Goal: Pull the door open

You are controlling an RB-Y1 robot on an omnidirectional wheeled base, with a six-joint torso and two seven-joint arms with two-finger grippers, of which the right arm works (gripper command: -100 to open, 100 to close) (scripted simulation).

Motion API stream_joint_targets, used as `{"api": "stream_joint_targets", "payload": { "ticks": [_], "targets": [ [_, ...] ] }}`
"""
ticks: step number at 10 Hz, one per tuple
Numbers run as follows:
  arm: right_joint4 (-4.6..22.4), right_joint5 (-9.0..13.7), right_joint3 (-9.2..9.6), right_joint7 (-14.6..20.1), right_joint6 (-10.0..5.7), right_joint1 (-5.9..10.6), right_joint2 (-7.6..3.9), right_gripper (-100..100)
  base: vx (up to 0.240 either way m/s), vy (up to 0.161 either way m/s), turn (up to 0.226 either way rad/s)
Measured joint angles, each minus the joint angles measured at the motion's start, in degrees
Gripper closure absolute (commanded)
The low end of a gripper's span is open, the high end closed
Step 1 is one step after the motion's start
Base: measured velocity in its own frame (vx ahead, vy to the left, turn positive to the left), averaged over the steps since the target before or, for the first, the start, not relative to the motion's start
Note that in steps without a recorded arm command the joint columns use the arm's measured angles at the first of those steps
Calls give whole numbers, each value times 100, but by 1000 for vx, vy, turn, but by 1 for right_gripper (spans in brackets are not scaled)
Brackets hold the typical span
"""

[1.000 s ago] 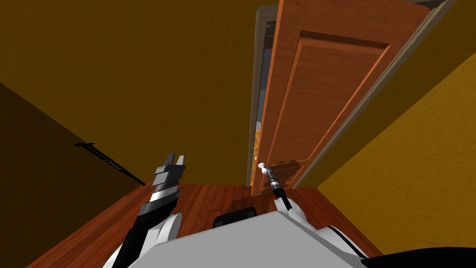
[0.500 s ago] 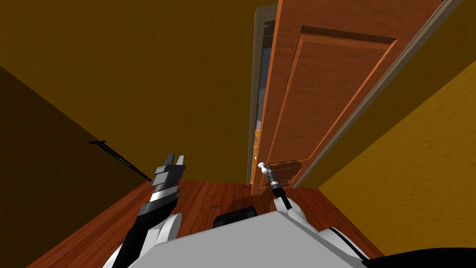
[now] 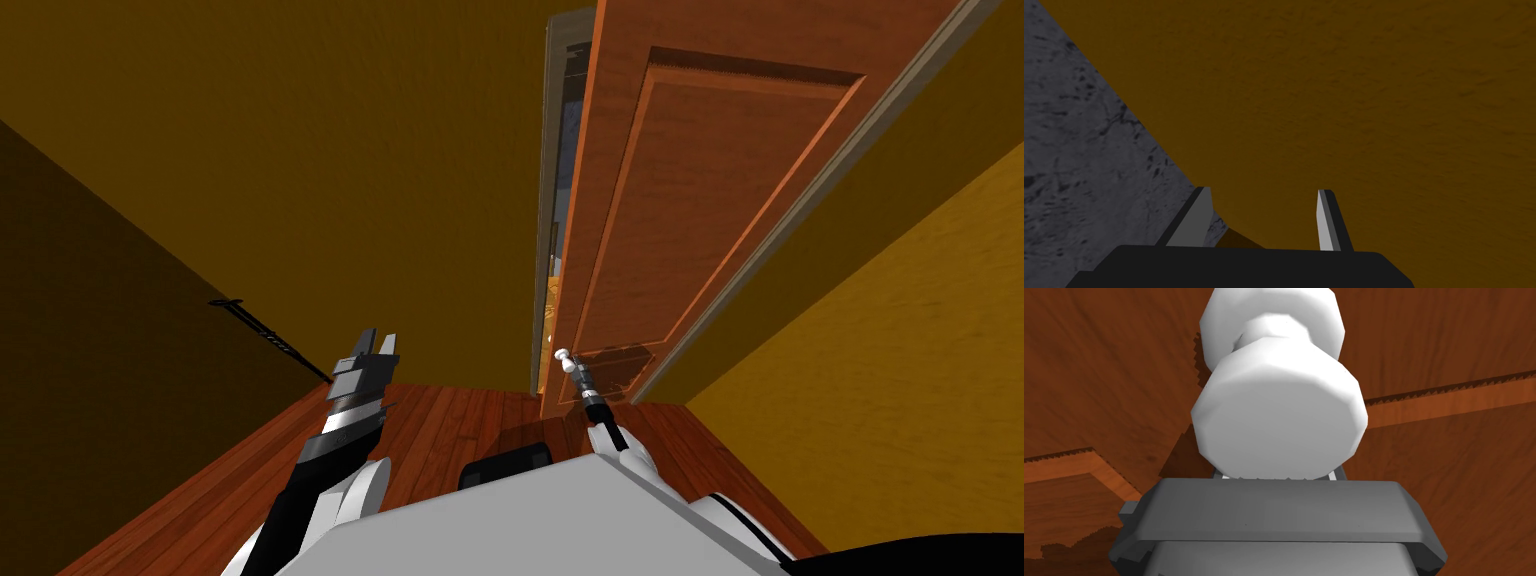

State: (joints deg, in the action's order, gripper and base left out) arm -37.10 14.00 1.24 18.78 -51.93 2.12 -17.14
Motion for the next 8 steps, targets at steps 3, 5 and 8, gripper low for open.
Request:
{"api": "stream_joint_targets", "payload": {
  "ticks": [3, 5, 8],
  "targets": [
    [76, 45, 33, 162, -30, 39, 14, 100, -1, -5, -18],
    [156, 48, 20, 111, -23, 99, 59, 100, -17, -5, 32],
    [628, 129, 85, 419, -270, 337, 47, 100, -17, -12, 21]
  ]
}}
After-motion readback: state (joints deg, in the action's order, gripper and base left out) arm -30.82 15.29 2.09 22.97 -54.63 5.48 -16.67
